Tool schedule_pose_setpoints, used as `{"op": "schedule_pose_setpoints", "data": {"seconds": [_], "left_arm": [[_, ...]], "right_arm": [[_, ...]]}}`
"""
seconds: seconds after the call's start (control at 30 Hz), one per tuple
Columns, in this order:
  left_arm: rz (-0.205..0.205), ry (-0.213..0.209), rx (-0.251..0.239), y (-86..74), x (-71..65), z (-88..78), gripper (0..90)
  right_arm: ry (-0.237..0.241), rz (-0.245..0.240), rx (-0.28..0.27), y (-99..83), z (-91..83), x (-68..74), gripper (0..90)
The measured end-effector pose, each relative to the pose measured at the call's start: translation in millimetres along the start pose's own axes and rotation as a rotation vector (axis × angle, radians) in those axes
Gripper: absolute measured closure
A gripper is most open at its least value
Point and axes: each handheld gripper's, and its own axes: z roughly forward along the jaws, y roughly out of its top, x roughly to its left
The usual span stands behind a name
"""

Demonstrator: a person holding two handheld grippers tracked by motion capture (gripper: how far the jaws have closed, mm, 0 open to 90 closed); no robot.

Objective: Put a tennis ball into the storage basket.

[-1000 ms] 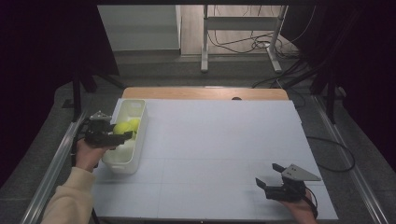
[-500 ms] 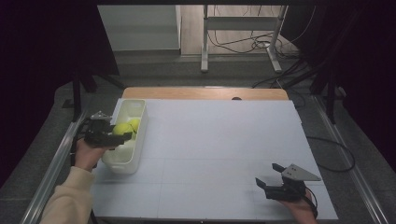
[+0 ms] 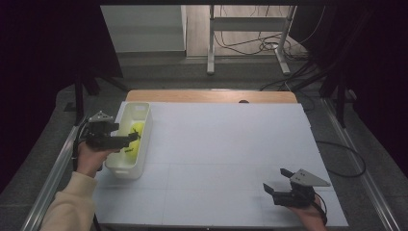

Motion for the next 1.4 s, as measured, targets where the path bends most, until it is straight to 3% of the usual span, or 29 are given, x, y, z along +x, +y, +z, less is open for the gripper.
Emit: {"op": "schedule_pose_setpoints", "data": {"seconds": [0.1,0.4,0.63,1.2,1.4], "left_arm": [[0.006,-0.023,-0.038,-1.5,-4.2,-2.4,11.5],[0.032,-0.063,-0.073,-3.0,-12.7,-4.9,11.1],[0.019,-0.113,-0.105,-2.5,-21.8,-8.3,12.3],[0.084,-0.180,-0.117,-8.9,-58.4,-5.0,13.4],[0.111,-0.223,-0.120,-12.8,-75.8,-0.6,13.5]], "right_arm": [[0.001,-0.001,-0.001,0.0,-0.2,0.2,12.6],[0.000,-0.002,-0.002,0.1,-0.2,0.1,12.6],[0.001,-0.001,-0.005,0.0,-0.6,-0.1,12.6],[0.000,-0.004,-0.005,0.0,-1.5,0.3,12.6],[0.002,-0.006,-0.006,0.1,-1.7,0.4,12.6]]}}
